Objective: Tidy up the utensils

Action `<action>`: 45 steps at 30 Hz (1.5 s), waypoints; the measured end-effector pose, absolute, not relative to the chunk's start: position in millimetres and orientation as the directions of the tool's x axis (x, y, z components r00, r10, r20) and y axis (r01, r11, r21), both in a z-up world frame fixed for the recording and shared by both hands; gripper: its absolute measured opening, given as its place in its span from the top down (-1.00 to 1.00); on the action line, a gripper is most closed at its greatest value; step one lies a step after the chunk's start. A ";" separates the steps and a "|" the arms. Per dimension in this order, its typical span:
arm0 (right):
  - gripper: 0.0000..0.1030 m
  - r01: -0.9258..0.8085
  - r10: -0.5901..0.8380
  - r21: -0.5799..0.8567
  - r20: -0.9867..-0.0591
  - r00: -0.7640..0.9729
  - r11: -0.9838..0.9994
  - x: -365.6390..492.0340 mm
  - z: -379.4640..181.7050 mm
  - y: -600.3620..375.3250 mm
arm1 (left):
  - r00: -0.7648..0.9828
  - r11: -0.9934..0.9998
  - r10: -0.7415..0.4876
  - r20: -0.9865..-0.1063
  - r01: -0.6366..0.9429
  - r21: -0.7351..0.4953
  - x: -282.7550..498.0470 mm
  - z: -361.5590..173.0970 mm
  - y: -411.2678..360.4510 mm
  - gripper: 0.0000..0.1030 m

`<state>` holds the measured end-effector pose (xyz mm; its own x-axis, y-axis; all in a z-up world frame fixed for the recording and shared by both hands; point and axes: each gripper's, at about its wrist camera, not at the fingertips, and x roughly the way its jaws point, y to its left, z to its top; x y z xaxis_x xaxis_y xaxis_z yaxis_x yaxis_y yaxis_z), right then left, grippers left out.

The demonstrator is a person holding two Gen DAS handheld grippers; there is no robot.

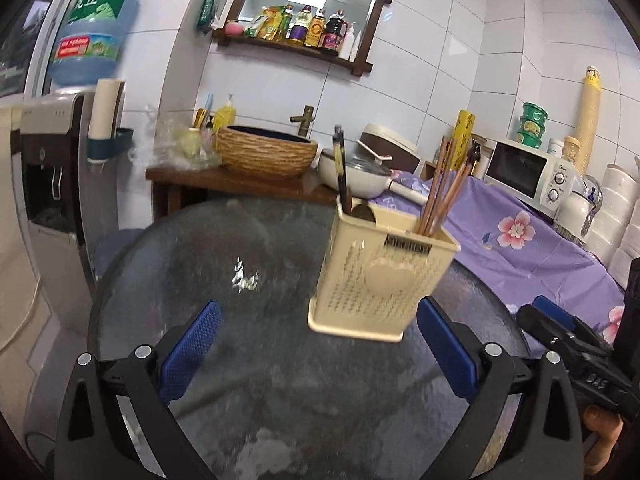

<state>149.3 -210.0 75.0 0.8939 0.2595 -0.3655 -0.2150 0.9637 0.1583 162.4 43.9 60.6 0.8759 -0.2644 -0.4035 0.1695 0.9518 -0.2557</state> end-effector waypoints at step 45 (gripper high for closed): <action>-0.89 -0.240 0.249 0.065 -0.240 0.938 0.969 -35.4 62.6 -188.1 | 0.921 0.990 -0.130 -0.366 0.097 -0.107 7.2 38.7 46.5 -0.88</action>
<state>-35.4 -188.1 62.6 0.9383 0.2486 -0.2405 -0.2399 0.9686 0.0653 7.2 46.5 38.6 0.9214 -0.1301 -0.3661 0.0973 0.9895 -0.1068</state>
